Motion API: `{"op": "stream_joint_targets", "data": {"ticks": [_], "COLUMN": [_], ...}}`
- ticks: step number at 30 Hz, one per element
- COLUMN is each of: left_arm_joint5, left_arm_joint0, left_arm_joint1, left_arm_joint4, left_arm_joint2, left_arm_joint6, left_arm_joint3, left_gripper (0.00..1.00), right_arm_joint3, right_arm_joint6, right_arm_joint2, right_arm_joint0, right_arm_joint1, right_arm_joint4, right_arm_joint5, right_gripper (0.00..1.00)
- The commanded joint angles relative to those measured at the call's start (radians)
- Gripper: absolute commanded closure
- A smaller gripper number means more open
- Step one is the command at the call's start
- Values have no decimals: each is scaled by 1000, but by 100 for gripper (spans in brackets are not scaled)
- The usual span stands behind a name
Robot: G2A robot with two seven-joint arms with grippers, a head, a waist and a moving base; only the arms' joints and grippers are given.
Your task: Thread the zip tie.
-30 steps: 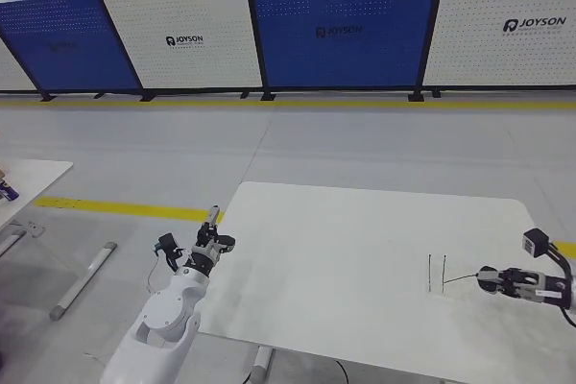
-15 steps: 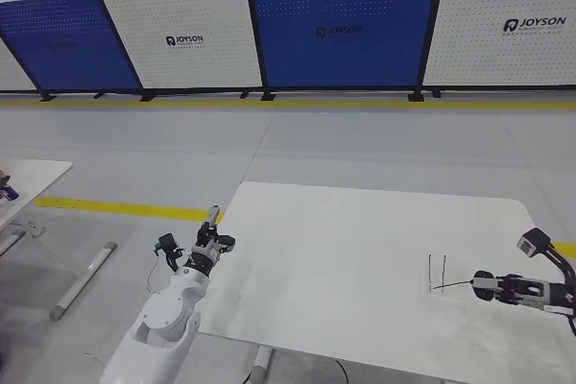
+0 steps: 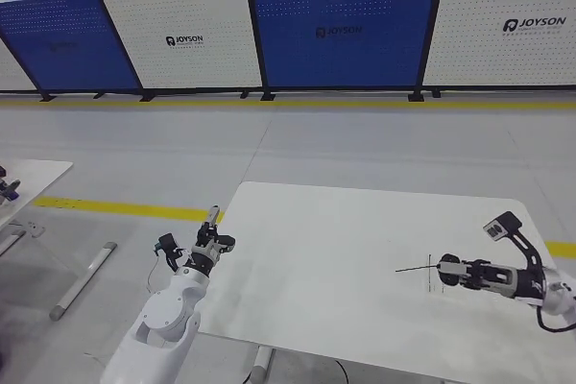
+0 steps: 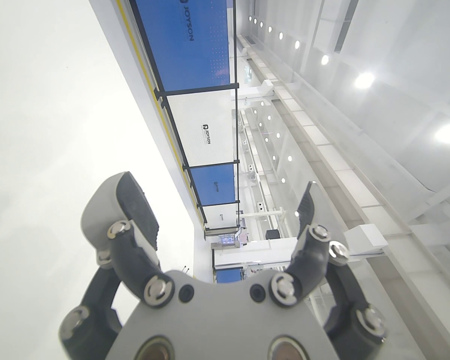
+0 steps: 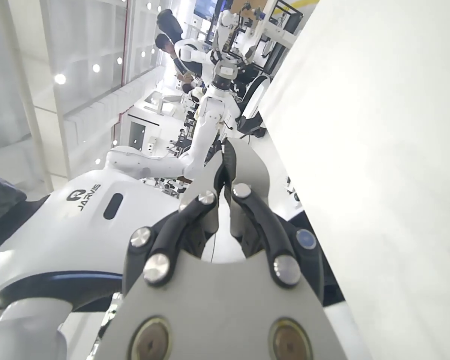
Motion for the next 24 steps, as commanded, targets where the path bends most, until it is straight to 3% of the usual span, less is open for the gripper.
{"op": "stream_joint_targets", "data": {"ticks": [1,3,5,19,24], "left_arm_joint5": [0,0,0,0,0], "left_arm_joint0": [0,0,0,0,0], "left_arm_joint1": [0,0,0,0,0], "left_arm_joint4": [0,0,0,0,0], "left_arm_joint2": [0,0,0,0,0], "left_arm_joint6": [0,0,0,0,0], "left_arm_joint3": [0,0,0,0,0], "left_gripper": [0,0,0,0,0], "right_arm_joint3": [-20,-23,22,19,-10], "right_arm_joint6": [-65,-126,-128,-157,-229], "right_arm_joint2": [-26,-56,-103,-106,-132], "right_arm_joint0": [15,29,47,34,38], "right_arm_joint1": [-22,-44,-73,-77,-116], "right_arm_joint4": [-51,-95,-53,-48,-42], "right_arm_joint5": [0,0,0,0,0], "right_gripper": [100,100,100,100,100]}}
